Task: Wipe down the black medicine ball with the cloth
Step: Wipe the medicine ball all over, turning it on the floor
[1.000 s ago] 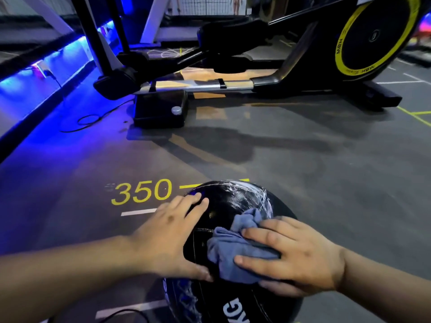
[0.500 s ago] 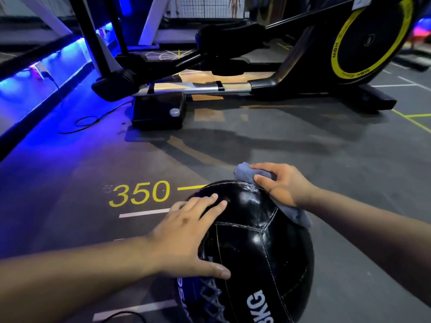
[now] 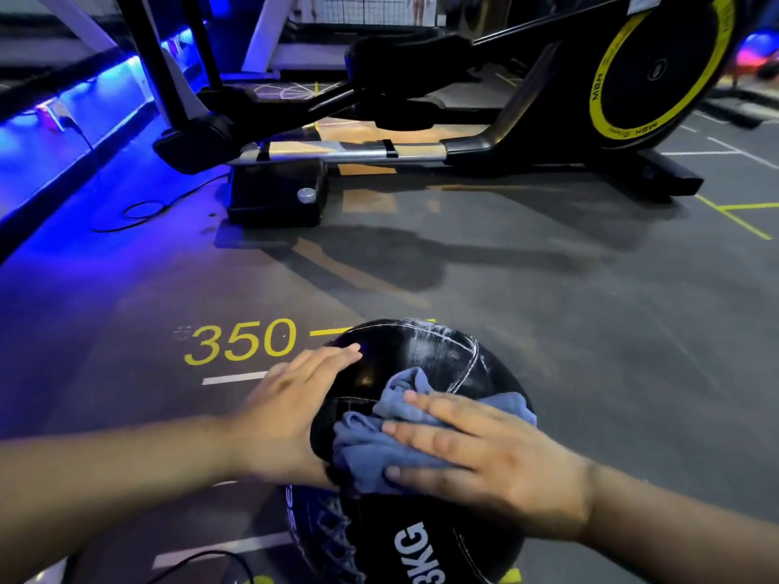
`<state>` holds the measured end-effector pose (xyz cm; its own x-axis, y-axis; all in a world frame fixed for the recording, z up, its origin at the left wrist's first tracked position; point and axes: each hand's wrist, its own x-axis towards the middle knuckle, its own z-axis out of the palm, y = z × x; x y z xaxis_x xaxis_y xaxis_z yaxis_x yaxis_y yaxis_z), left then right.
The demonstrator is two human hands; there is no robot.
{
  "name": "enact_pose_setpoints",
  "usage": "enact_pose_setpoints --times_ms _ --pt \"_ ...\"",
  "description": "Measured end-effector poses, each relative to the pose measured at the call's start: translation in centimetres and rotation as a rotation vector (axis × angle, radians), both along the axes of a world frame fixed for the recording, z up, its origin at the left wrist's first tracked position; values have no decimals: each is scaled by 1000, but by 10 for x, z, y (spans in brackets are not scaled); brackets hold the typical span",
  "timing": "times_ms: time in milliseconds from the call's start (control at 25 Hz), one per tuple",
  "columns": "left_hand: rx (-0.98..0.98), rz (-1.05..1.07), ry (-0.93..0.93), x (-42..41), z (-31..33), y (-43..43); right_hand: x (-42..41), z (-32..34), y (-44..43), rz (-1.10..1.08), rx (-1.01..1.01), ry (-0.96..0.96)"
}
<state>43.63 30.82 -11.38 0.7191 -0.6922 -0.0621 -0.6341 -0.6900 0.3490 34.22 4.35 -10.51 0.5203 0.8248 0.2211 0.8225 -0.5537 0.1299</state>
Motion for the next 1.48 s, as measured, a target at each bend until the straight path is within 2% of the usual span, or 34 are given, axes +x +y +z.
enact_pose_setpoints --times_ms 80,200,280,360,400,480,560,640,680,760,800,840,920,1000,1040,1080,1120,1160,1240,1320,1400,1480 --pt "-5 -5 19 -3 1 -2 20 1 -11 -99 226 66" --pt "-16 -20 22 -7 3 -8 61 3 -34 -702 756 284" --pt "-31 -18 25 -11 3 -15 76 -3 -50 -1017 909 565" --pt "-58 -16 20 -13 2 -23 76 -9 -58 -1080 1064 639" --pt "-71 -16 27 -12 3 -26 71 -9 -55 -1077 1136 612" --pt "-104 2 64 -1 1 -30 56 -8 -35 -975 1209 441" --pt "-119 36 105 18 1 -29 39 -6 -6 -645 1079 241" --pt "-132 35 110 34 -3 -23 19 -8 19 -253 651 152" --pt "-129 17 117 39 -5 -19 12 -12 25 -124 411 134" --pt "-115 -17 129 41 -10 -14 6 -16 25 -93 112 99" --pt "-118 -23 126 40 -12 -13 9 -13 22 -121 94 66" --pt "-115 -16 120 38 -13 -12 13 -11 17 -140 172 51" --pt "-96 16 131 35 -11 -13 29 -12 7 -282 522 102" --pt "-71 15 143 30 -7 -13 50 -14 -17 -657 897 160" --pt "-64 6 142 27 -5 -12 60 -17 -34 -848 985 239" --pt "-58 1 145 24 -2 -12 66 -20 -48 -1012 976 354" --pt "-52 8 149 20 0 -11 71 -23 -57 -1106 951 460" --pt "-51 16 147 16 1 -12 73 -26 -62 -1146 937 488" --pt "-69 18 117 9 1 -16 68 -21 -51 -1087 951 388" --pt "-73 16 101 2 -1 -17 52 -15 -25 -812 872 222" --pt "-53 15 79 -4 -4 -15 29 -11 1 -449 648 114" --pt "-66 35 84 -6 -6 -11 17 -2 19 -185 387 106"
